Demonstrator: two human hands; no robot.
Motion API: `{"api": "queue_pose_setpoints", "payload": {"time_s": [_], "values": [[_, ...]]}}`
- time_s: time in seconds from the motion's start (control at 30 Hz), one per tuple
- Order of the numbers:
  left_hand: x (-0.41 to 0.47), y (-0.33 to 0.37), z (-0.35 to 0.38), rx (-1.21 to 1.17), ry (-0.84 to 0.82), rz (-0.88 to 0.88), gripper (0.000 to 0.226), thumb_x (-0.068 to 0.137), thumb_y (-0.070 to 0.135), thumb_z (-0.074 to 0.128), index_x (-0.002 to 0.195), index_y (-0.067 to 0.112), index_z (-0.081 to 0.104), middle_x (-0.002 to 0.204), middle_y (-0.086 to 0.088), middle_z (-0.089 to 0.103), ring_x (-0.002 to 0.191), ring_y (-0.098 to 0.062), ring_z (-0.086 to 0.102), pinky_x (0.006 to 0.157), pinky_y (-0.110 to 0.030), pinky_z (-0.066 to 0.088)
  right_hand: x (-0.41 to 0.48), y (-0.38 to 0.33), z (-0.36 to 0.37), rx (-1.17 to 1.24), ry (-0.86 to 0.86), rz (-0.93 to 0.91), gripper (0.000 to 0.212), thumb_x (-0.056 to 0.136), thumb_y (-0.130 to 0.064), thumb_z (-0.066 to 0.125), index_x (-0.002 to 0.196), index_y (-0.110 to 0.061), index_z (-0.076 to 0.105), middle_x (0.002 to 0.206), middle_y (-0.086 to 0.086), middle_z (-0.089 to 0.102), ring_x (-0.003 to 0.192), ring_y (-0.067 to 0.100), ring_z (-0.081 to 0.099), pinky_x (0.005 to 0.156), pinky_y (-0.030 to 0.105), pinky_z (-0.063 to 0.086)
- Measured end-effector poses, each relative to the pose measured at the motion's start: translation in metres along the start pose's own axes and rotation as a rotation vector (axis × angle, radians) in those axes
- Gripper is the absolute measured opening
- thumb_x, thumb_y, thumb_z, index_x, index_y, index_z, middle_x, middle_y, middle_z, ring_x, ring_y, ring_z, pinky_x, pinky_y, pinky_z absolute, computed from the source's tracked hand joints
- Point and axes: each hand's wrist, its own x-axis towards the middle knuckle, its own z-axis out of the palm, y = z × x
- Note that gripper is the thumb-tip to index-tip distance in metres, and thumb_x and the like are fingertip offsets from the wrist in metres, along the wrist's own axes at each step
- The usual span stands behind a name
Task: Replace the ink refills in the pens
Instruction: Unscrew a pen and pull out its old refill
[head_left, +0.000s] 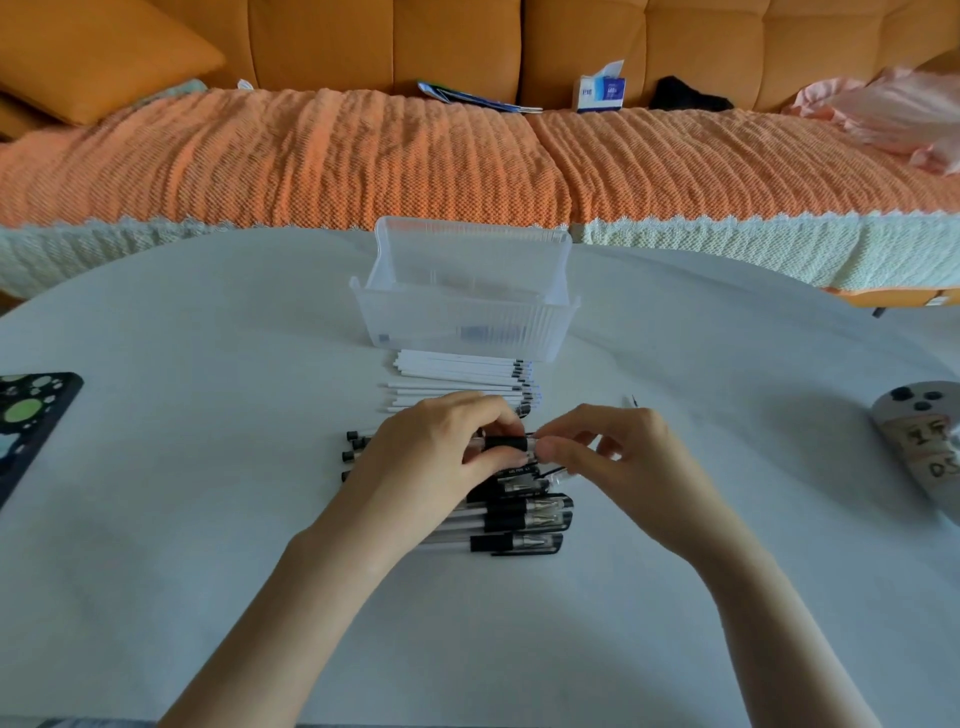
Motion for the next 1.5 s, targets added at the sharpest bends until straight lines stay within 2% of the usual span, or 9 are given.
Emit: {"api": "queue_pose_setpoints", "payload": {"time_s": [0.2,0.43,0.5,0.63,0.8,1.0,1.2,1.33,1.5], "values": [[-0.0007,-0.002,0.0002,-0.053,0.01,0.029,0.013,0.076,0.029,0.075,0.087,0.025,0.069,0.084,0.016,0.067,0.082,-0.003,0.061,0.074,-0.027,0.048,0.0,-0.0016,0.0011,0.015,0.006,0.034,0.014,0.081,-0.023,0.069,0.071,-0.033,0.069,0.065,-0.019,0.066,0.059,0.004,0.054,0.057,0.013,0.039],[-0.0001,0.0012,-0.0027,0.039,0.008,0.012,0.019,0.084,0.04,0.059,0.067,0.033,0.061,0.058,0.026,0.057,0.061,-0.001,0.054,0.057,-0.011,0.037,0.0009,-0.0024,0.0035,0.008,0.083,0.005,0.013,0.078,-0.02,0.071,0.071,-0.031,0.069,0.067,-0.015,0.067,0.064,0.021,0.053,0.06,0.024,0.041],[0.0001,0.0004,-0.0032,0.021,0.014,0.018,0.009,0.081,0.043,0.064,0.077,0.035,0.065,0.068,0.026,0.061,0.067,0.002,0.056,0.06,-0.013,0.038,0.0006,-0.002,0.0015,0.005,0.093,0.003,0.011,0.077,-0.022,0.072,0.071,-0.031,0.07,0.069,-0.013,0.067,0.065,0.024,0.052,0.059,0.022,0.04],[-0.0013,-0.0008,-0.0028,0.043,0.016,0.027,0.036,0.07,0.041,0.075,0.092,0.043,0.046,0.087,0.025,0.055,0.071,0.0,0.052,0.06,-0.014,0.04,0.001,-0.0006,-0.0015,0.031,0.105,0.014,0.008,0.075,-0.026,0.074,0.071,-0.032,0.071,0.072,-0.007,0.067,0.068,0.033,0.05,0.057,0.023,0.037],[-0.0002,0.0002,-0.0044,0.052,0.044,0.015,0.013,0.083,0.045,0.059,0.093,0.038,0.053,0.074,0.02,0.063,0.067,-0.002,0.054,0.063,-0.019,0.042,0.001,-0.0013,-0.0028,0.044,0.103,0.004,0.011,0.074,-0.021,0.075,0.071,-0.03,0.071,0.07,-0.007,0.066,0.067,0.028,0.05,0.058,0.023,0.036],[-0.0016,-0.0025,-0.0045,0.077,0.041,0.021,0.028,0.072,0.042,0.073,0.088,0.039,0.05,0.081,0.026,0.055,0.071,-0.005,0.052,0.064,-0.021,0.044,0.0022,-0.0034,-0.0028,0.045,0.1,0.013,0.011,0.074,-0.015,0.075,0.072,-0.025,0.071,0.07,-0.012,0.066,0.061,0.005,0.049,0.057,0.016,0.035],[-0.0004,-0.002,-0.0057,0.003,0.018,-0.006,0.011,0.084,0.043,0.059,0.091,0.035,0.061,0.073,0.021,0.064,0.065,0.0,0.055,0.068,-0.025,0.047,0.0019,-0.0022,-0.0025,0.037,0.121,0.014,0.012,0.072,-0.018,0.077,0.072,-0.029,0.071,0.071,-0.006,0.066,0.065,0.029,0.049,0.056,0.019,0.036],[-0.0017,-0.0037,-0.0045,0.061,0.016,0.003,0.026,0.07,0.048,0.071,0.089,0.04,0.055,0.082,0.028,0.056,0.072,-0.001,0.053,0.064,-0.016,0.04,0.0023,-0.0022,-0.0017,0.054,0.121,0.026,0.014,0.072,-0.017,0.077,0.071,-0.03,0.07,0.07,-0.005,0.065,0.062,0.028,0.045,0.056,0.017,0.036],[0.0,-0.005,-0.0058,0.027,0.034,-0.021,0.011,0.079,0.044,0.065,0.088,0.038,0.064,0.077,0.023,0.061,0.075,0.001,0.057,0.071,-0.023,0.046,0.0034,-0.0029,-0.0019,0.062,0.122,0.016,0.015,0.072,-0.014,0.077,0.072,-0.028,0.07,0.068,-0.01,0.065,0.057,0.015,0.045,0.057,0.019,0.037]]}}
